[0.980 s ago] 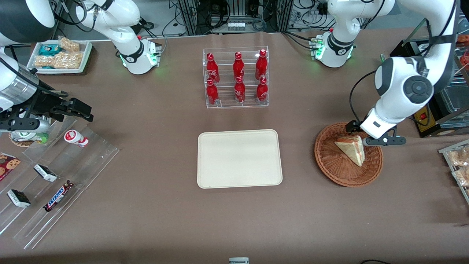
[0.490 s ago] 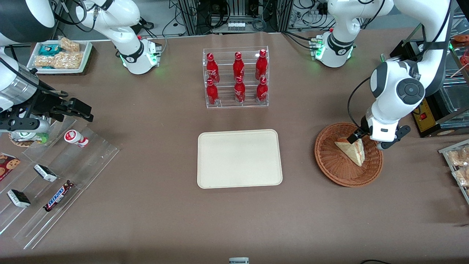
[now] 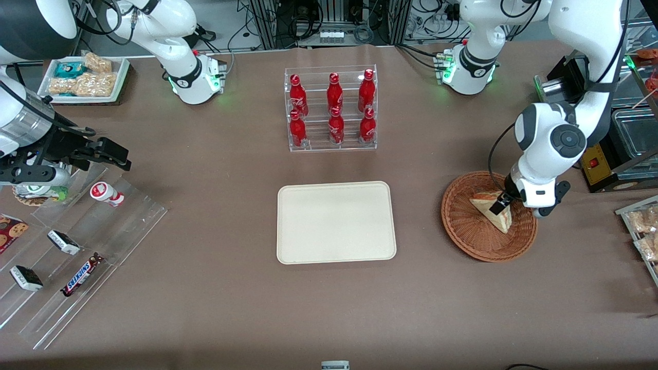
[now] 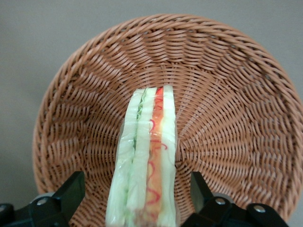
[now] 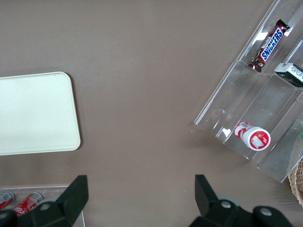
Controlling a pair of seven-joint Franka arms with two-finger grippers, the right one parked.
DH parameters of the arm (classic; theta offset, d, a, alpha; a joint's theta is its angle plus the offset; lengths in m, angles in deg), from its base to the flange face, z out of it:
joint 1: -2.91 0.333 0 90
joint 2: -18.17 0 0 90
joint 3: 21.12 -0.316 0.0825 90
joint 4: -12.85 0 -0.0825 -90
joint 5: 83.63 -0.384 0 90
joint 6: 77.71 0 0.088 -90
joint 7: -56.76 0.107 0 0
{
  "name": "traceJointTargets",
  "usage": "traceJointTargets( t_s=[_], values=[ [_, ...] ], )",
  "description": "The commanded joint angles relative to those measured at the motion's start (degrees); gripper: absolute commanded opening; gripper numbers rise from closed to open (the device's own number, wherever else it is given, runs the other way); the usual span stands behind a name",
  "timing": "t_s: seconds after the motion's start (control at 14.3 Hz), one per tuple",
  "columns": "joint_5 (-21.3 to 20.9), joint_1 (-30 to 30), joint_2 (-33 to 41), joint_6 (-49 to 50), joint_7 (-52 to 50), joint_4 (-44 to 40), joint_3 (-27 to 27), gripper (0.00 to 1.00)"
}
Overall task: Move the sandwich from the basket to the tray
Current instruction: 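Lower the left gripper and close it on the wrapped sandwich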
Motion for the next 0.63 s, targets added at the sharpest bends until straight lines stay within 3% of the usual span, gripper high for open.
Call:
traceJointTargets(
  t_s=[0.0, 0.07, 0.14, 0.28, 0.56],
  values=[
    [-0.6, 0.1, -1.1, -0.6, -5.8, 0.0, 0.2, 0.57],
    [-0.6, -0.2, -0.9, 0.4, -7.6, -0.1, 0.3, 0.27],
    [-0.6, -0.3, -0.6, 1.6, -8.1, -0.4, 0.3, 0.1],
    [-0.6, -0.5, 0.0, 5.7, -8.0, -3.1, 0.7, 0.03],
    [-0.2, -1.3, -0.6, 19.4, -7.2, -14.4, 3.9, 0.01]
  ],
)
